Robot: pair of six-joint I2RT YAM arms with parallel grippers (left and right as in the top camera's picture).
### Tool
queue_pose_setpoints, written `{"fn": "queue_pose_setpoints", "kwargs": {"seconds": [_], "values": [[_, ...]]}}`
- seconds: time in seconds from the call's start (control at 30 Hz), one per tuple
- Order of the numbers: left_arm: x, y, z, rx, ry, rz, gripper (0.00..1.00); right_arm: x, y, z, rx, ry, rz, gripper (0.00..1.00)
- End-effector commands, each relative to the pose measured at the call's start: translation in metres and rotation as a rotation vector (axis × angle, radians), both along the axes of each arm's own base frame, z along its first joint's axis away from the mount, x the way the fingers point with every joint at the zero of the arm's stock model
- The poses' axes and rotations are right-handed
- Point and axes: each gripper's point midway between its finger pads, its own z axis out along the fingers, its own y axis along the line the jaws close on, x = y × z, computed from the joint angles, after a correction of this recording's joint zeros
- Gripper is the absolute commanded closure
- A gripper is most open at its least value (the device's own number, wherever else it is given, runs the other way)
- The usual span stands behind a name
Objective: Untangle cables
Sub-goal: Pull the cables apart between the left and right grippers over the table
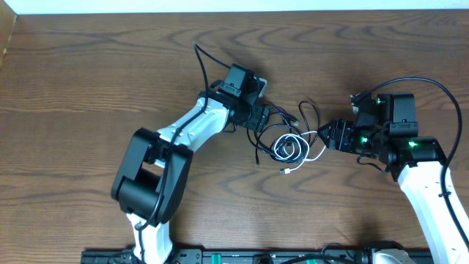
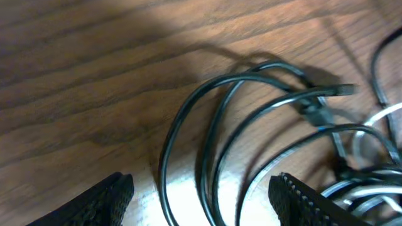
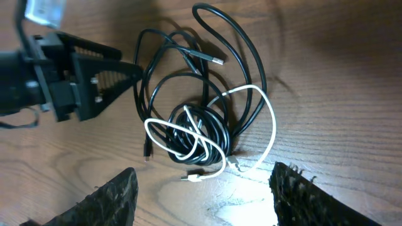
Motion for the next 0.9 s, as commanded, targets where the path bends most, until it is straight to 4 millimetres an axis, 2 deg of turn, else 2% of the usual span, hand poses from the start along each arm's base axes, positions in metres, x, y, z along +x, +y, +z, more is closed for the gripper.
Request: {"fn": "queue_pose_setpoints", "kwargs": {"seconds": [0.0,0.3,0.5,0.57,0.67,0.8,0.87], "values": [[0.007,-0.002,-0.012,0.025,-0.016,-0.017,0.26,-0.002,0.003,-0.002,0.003,-0.003,0.018,0.36],[0.021,-0.014,-0.015,-0.001,-0.086,-0.035,0.26,-0.002,0.012,-0.001,-0.007,-0.017,0.047,0.35],[0.006,-0.025,-0.044,0.031,-0.04,-0.089,0.26,-0.004,0.018,-0.003,-0.039,-0.022,0.07,0.35],[0.002,-0.026,-0.054,0.05,-0.03,-0.1,0.34,-0.004,0.02,-0.003,-0.04,-0.024,0.078,0.35],[0.0,-0.02,-0.066,0.103,-0.023,-0.09,0.61,-0.004,0.023,-0.003,-0.039,-0.03,0.087,0.35],[-0.001,-0.007,-0.074,0.173,-0.015,-0.068,0.77,-0.005,0.026,-0.003,-0.039,-0.031,0.096,0.35],[0.0,0.0,-0.075,0.209,-0.021,-0.054,0.92,-0.005,0.023,-0.004,-0.051,-0.03,0.088,0.35]]}}
